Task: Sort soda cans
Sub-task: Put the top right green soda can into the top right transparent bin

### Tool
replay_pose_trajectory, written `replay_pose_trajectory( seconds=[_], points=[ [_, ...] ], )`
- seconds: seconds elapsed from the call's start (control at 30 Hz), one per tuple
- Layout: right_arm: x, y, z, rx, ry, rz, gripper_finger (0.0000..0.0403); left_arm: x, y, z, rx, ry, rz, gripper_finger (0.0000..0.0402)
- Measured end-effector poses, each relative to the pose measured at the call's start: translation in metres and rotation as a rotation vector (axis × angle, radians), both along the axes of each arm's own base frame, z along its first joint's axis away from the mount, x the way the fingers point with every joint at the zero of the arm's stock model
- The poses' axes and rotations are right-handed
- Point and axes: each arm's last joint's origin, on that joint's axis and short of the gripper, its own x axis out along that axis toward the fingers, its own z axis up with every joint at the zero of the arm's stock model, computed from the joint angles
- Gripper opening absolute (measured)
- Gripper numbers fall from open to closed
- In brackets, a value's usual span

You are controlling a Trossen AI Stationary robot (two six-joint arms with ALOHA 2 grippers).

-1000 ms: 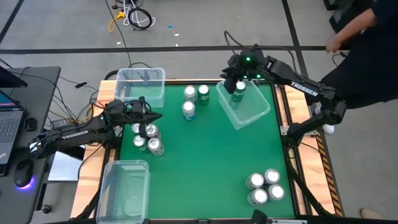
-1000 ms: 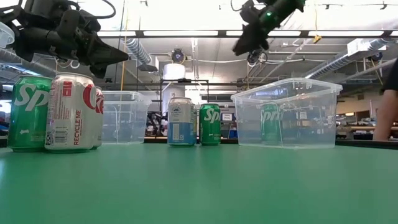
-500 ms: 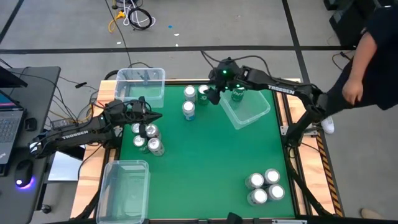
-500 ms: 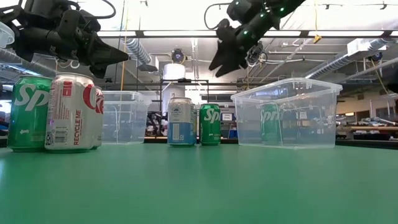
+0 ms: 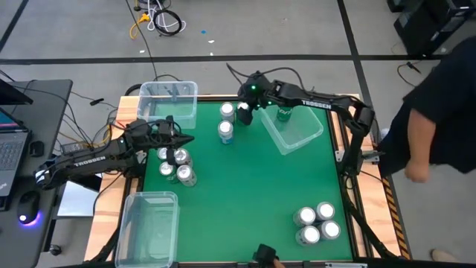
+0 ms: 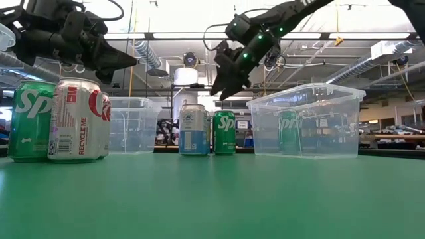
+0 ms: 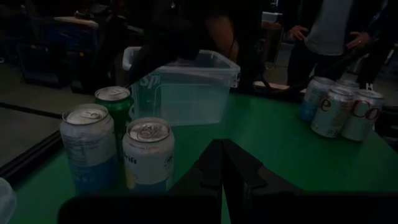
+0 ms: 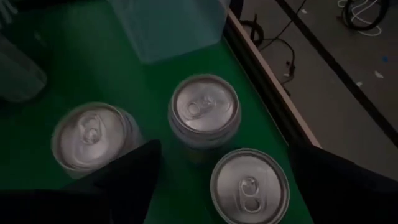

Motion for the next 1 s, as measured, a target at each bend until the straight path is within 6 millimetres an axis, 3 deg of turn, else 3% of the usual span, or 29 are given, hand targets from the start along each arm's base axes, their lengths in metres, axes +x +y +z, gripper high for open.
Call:
replay_pose_trajectory(
  seconds=[0.8, 1.0],
  points=[
    [-0.01, -0.007, -0.014, -0.015, 0.089, -0.037, 0.0338, 0.0, 0.0, -0.003, -0.011, 0.032, 0.0, 0.0007],
    [-0.003, -0.013, -0.034, -0.002, 0.12, -0.048, 0.0341, 0.0, 0.0, -0.003, -0.012, 0.033, 0.0, 0.0007]
  ],
)
